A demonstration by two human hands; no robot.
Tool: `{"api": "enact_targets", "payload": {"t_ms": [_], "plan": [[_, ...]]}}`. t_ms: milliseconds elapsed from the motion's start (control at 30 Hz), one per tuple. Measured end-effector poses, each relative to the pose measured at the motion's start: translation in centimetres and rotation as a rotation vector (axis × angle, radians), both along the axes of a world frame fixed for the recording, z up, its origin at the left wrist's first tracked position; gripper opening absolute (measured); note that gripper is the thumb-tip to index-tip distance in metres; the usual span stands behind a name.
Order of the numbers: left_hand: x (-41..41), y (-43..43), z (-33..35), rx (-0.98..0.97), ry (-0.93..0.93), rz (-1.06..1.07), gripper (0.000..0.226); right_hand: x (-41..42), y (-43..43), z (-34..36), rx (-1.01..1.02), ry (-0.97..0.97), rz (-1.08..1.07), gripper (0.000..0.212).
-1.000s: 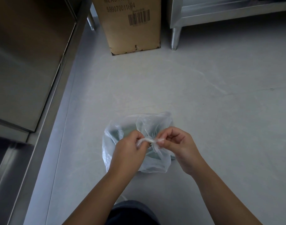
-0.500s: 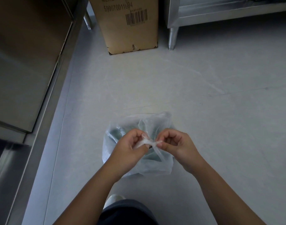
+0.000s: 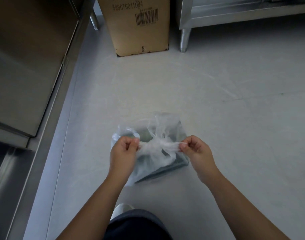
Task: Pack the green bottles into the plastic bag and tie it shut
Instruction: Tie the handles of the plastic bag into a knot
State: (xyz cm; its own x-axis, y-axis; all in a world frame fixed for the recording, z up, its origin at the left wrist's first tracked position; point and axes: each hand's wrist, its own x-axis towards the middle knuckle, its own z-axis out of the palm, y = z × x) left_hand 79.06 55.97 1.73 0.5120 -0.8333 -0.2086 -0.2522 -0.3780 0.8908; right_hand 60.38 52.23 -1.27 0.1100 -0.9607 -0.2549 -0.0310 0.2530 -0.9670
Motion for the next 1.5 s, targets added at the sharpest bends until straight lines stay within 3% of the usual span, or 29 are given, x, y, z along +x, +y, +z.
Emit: {"api": "enact_targets", "payload": {"t_ms": [300, 533, 800, 933, 1033, 1333, 1500], "plan": [[4.2, 1.2, -5.0, 0.088, -0.07, 0.199, 0.029, -4.1, -0.8, -3.9, 0.142, -0.018, -0.355, 0.031], [4.8, 2.1, -6.2, 0.096, -0.03, 0.192, 0.028, -4.3, -0.5, -4.9, 0.263, -0.037, -0.432, 0.029], [3.2, 2.0, -4.6, -0.006, 0.195, 0.14, 0.03, -2.6, -0.3, -4.4, 0.283, -0.049, -0.308, 0.019], [3.0, 1.6, -4.5, 0.033, 0.27, 0.088, 0.011, -1.7, -0.3, -3.7, 0.302, -0.272, -0.307, 0.006], [2.8, 1.3, -4.7, 0.054, 0.338, 0.111, 0.004, -1.0, -0.3, -3.3, 0.269, -0.361, -0.278, 0.012], [1.7, -0.1, -4.3, -0.014, 0.644, 0.248, 0.03, 0.1, -0.5, -4.0, 0.317, -0.529, -0.336, 0.033], [1.4, -2.2, -4.8, 0.067, 0.421, 0.23, 0.036, 0.1, -1.4, -4.9, 0.475, -0.528, -0.519, 0.039]]}}
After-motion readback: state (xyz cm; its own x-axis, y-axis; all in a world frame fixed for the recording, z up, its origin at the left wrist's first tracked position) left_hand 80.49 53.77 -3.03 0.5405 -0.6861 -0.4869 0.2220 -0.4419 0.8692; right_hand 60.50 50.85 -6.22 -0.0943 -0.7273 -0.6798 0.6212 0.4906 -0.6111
